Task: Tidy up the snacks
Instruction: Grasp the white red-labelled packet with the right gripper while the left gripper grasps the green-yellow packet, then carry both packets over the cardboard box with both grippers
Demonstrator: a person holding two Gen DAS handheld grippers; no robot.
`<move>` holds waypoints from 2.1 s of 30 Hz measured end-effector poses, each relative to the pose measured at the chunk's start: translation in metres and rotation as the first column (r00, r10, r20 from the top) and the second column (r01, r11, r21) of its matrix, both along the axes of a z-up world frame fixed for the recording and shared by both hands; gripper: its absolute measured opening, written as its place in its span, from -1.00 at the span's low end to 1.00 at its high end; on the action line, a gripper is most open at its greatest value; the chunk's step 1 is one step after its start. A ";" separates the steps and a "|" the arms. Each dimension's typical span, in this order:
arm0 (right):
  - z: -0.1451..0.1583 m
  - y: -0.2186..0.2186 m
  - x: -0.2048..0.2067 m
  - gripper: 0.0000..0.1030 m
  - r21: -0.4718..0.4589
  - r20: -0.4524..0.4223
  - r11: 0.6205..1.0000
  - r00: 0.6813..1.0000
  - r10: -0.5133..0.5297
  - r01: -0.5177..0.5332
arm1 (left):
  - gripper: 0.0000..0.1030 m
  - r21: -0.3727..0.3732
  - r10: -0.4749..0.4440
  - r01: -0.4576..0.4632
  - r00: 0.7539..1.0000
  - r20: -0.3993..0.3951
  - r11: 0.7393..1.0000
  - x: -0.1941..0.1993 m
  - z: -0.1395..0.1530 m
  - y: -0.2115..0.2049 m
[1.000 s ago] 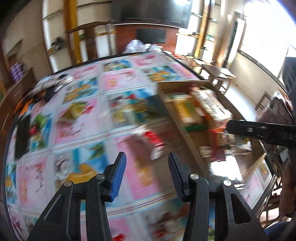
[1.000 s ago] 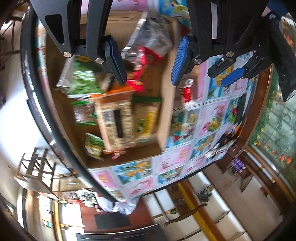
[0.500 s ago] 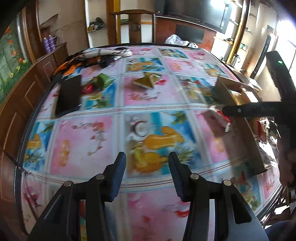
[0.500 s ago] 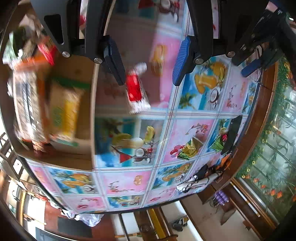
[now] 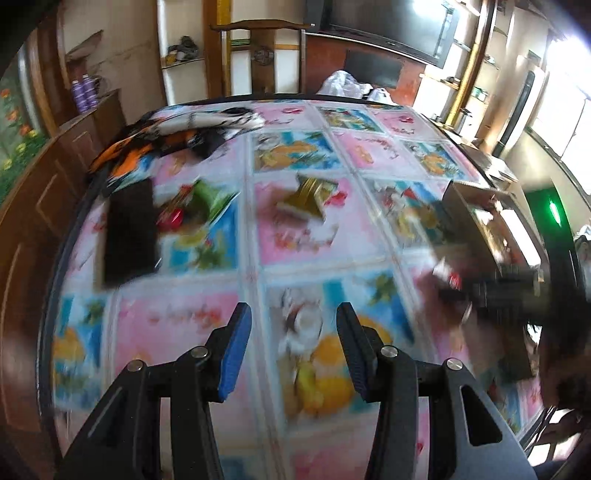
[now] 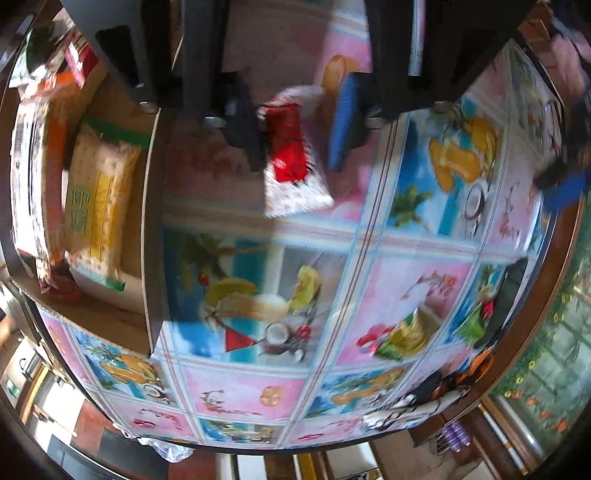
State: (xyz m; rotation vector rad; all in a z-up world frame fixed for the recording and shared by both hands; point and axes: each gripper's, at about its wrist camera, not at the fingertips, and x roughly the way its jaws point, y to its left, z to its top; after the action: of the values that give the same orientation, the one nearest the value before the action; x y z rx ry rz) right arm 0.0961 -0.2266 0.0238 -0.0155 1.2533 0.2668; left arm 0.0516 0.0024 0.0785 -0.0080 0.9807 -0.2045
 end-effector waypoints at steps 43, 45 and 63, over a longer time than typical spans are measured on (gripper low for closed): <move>0.005 0.005 -0.100 -0.47 0.167 -0.008 0.986 1.000 -0.001 0.002 | -0.46 0.056 -0.055 0.057 0.997 -0.051 0.997 -0.086 -0.049 -0.054; 0.012 0.004 -0.100 -0.47 0.174 0.014 0.985 1.000 0.004 -0.006 | -0.46 0.055 -0.032 0.035 0.998 -0.051 0.998 -0.088 -0.047 -0.053; 0.046 -0.067 -0.116 -0.47 0.256 0.093 0.966 0.994 -0.056 0.030 | -0.46 0.075 -0.149 0.146 0.988 0.045 0.986 -0.079 -0.005 -0.134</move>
State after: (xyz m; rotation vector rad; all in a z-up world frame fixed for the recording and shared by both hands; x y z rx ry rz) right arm -0.0202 -0.2941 0.0696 0.2166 1.1115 0.3828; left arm -0.0278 -0.1314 0.0739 0.1348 0.9384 -0.3045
